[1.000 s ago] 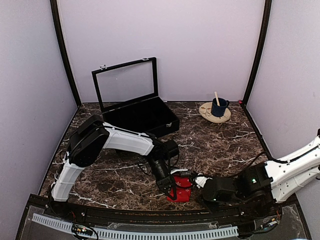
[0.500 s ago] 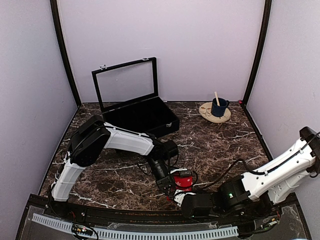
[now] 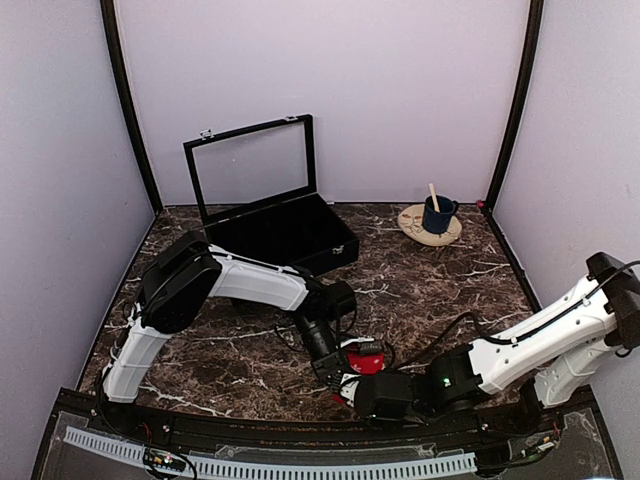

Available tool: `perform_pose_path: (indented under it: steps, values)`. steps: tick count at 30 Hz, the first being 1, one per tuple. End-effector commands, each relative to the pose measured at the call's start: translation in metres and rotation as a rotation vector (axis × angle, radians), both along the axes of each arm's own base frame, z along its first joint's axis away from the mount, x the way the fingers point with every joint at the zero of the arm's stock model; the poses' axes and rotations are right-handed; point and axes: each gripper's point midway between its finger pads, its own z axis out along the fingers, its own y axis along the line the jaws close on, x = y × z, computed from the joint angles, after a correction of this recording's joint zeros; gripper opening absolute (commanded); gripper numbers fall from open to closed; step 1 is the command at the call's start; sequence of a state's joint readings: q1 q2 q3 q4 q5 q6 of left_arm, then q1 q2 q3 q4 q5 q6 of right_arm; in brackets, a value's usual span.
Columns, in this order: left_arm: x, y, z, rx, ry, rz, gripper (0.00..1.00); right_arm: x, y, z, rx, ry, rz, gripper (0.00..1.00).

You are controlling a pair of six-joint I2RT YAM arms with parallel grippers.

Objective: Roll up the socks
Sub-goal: Roll the sock at the center of the board.

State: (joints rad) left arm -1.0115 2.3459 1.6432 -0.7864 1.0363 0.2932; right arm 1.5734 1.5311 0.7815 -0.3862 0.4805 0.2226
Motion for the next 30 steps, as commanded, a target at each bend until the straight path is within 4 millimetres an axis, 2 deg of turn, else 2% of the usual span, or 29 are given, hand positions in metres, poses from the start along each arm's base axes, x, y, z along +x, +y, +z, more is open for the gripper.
perform_pose_path:
  steps: [1, 13, 19, 21, 30]
  values:
    - [-0.001, 0.007, -0.007, 0.040, 0.012, -0.008, 0.00, 0.004, 0.005, -0.005, -0.002, 0.010, 0.033, 0.49]
    - [-0.003, 0.008, -0.004, 0.043, 0.031, -0.006, 0.00, 0.008, 0.006, -0.017, -0.030, 0.045, 0.049, 0.47]
    - [-0.004, 0.008, -0.005, 0.045, 0.039, -0.008, 0.00, 0.012, 0.002, -0.034, -0.085, 0.085, 0.042, 0.44]
    - [-0.005, 0.008, -0.005, 0.044, 0.041, -0.008, 0.00, 0.011, 0.002, -0.037, -0.093, 0.106, 0.047, 0.41]
    - [-0.004, 0.009, -0.006, 0.049, 0.031, -0.010, 0.03, -0.002, 0.004, -0.046, -0.118, 0.219, 0.048, 0.15]
